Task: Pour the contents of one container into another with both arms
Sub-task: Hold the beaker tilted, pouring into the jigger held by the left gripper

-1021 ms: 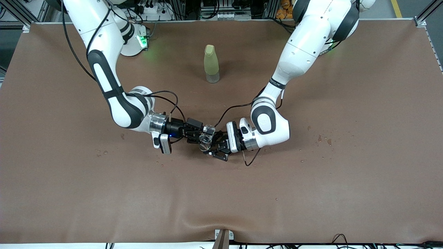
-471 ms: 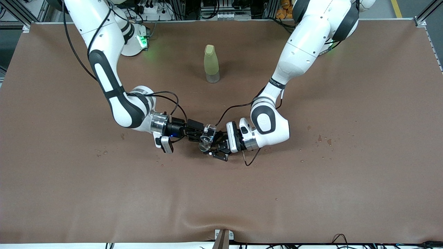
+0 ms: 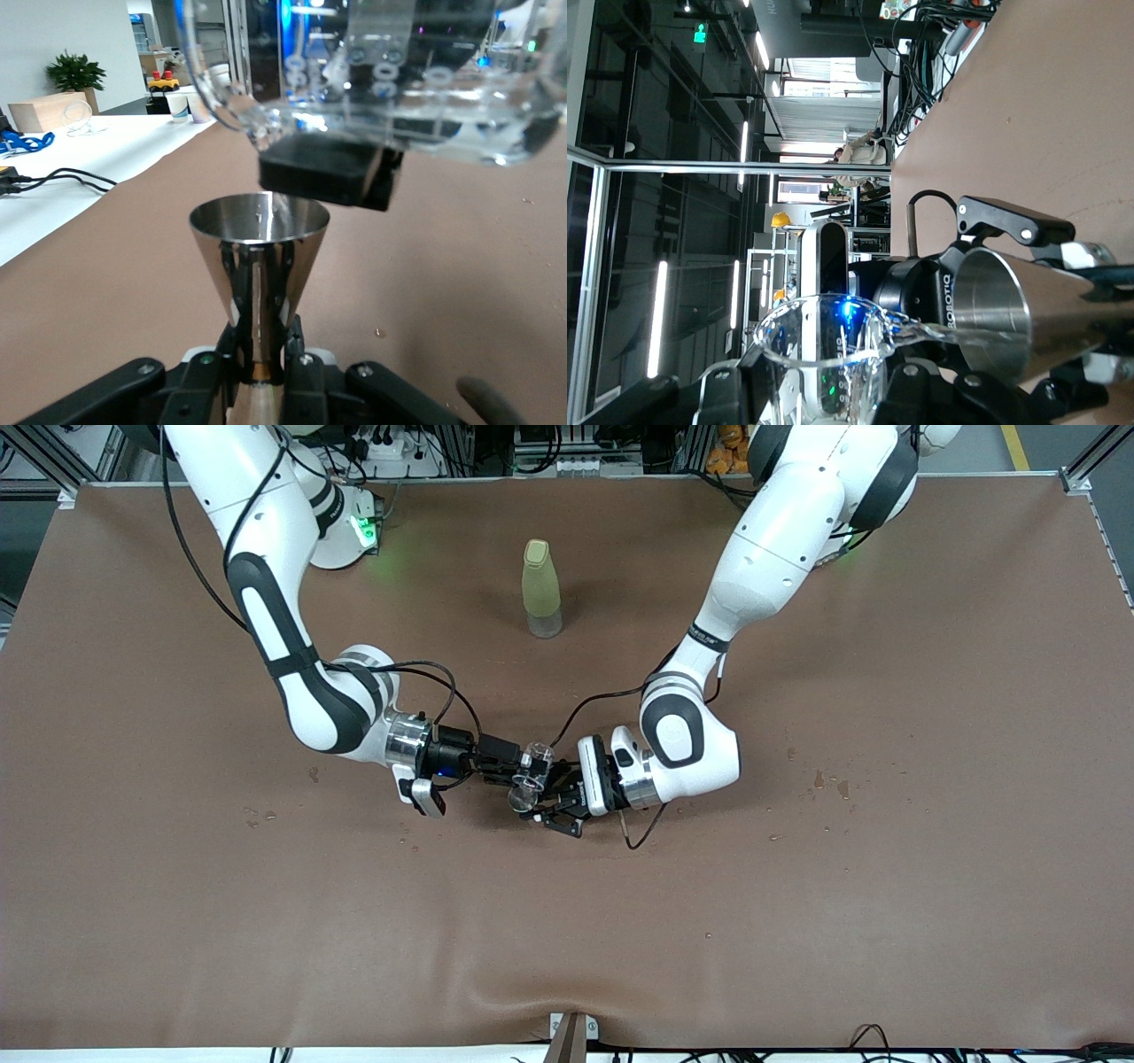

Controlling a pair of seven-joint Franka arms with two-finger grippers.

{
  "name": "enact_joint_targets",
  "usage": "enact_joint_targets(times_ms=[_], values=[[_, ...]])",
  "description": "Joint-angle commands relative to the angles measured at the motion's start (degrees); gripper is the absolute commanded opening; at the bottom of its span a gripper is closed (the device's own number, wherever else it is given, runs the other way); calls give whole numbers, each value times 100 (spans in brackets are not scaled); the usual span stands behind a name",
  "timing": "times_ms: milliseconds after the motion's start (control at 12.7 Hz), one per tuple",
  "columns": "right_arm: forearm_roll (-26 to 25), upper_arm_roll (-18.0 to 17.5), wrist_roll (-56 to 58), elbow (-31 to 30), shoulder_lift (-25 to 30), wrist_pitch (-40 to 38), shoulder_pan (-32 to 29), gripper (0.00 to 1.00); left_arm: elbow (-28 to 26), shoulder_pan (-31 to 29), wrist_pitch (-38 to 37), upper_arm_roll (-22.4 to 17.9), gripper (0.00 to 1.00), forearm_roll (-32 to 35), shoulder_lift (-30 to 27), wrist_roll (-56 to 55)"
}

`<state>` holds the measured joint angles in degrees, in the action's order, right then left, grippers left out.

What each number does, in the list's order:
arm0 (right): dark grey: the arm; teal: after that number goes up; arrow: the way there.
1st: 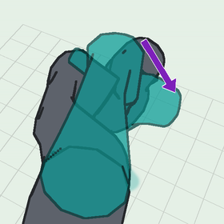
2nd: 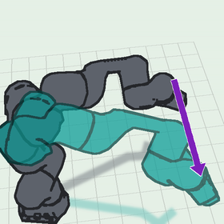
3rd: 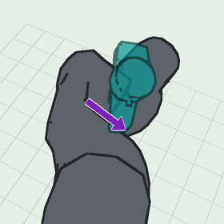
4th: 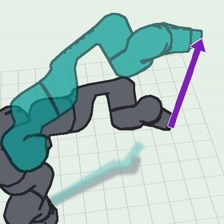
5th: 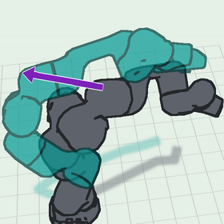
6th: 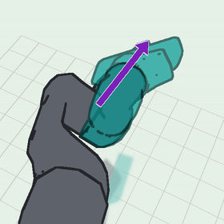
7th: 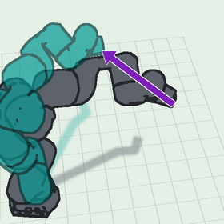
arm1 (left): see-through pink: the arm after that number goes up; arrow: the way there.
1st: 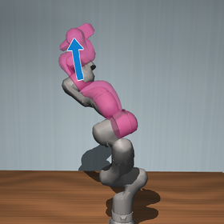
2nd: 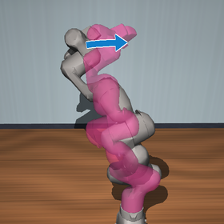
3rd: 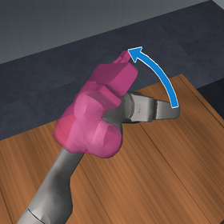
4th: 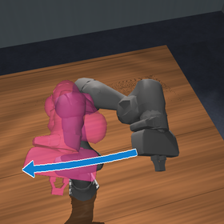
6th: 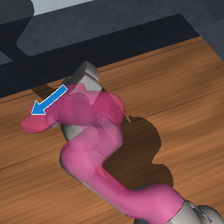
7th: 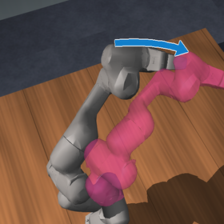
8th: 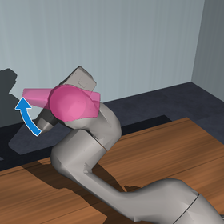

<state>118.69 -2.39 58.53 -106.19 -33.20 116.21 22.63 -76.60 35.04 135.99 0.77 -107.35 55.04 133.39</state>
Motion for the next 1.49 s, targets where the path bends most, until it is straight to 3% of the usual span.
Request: enact_joint_targets(times_ms=[0, 1414], values=[[137, 37, -428, 72, 7, -141, -5, 13, 128, 64, 121, -25, 0, -348, 50, -32], [322, 46, -1932, 256, -90, -292, -119, 9, 119, 64, 121, -16, 0, -357, 42, -50]])
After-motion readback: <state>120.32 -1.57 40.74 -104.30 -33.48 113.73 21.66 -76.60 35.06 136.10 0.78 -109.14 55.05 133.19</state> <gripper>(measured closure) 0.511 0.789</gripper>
